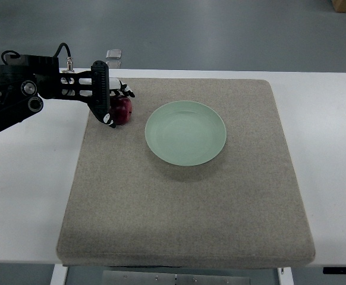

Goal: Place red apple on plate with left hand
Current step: 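Lower the left hand onto the red apple and close fingers around it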

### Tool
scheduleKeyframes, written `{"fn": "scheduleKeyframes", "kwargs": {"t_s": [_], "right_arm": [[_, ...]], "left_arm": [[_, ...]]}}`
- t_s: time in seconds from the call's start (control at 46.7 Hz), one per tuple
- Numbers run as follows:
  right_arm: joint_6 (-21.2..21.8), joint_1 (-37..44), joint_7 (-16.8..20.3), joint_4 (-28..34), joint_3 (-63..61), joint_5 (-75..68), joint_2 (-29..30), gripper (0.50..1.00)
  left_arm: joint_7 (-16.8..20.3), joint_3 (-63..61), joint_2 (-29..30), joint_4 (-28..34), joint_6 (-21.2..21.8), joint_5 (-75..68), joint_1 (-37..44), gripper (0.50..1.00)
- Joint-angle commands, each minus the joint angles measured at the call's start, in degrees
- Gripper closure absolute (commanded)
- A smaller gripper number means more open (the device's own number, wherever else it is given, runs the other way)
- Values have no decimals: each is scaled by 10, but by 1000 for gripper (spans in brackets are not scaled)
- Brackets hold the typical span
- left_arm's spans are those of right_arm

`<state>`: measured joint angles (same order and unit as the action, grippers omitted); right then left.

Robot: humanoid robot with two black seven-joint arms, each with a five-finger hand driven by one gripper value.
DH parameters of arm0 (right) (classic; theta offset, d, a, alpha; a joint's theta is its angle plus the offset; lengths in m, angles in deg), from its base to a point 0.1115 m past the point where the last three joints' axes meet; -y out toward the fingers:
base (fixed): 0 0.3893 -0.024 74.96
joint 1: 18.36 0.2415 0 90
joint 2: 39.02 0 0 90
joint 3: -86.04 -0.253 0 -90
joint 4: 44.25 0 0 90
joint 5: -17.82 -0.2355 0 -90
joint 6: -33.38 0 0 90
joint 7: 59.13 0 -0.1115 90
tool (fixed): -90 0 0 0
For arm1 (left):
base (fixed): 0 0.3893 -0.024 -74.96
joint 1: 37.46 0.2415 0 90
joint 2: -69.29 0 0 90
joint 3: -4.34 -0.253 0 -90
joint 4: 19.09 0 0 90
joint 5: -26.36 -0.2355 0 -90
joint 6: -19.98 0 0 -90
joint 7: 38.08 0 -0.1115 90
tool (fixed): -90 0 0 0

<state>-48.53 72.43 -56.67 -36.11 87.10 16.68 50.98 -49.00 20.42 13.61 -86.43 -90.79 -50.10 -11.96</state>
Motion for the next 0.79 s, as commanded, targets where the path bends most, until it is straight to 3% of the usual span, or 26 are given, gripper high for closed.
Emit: {"fn": "scheduleKeyframes", "kwargs": {"t_s": [0.0, 0.535, 0.706, 0.77], "right_arm": [[0, 0, 0, 0, 0, 0, 0, 570], [0, 0, 0, -1, 0, 0, 0, 570], [0, 0, 0, 0, 0, 0, 0, 570], [0, 0, 0, 0, 0, 0, 0, 570]], "left_arm": [[0, 1, -4, 9, 0, -9, 0, 604], [4, 0, -23, 34, 15, -22, 20, 639], [6, 0, -23, 35, 16, -25, 22, 690], [6, 0, -23, 34, 16, -25, 22, 741]]}}
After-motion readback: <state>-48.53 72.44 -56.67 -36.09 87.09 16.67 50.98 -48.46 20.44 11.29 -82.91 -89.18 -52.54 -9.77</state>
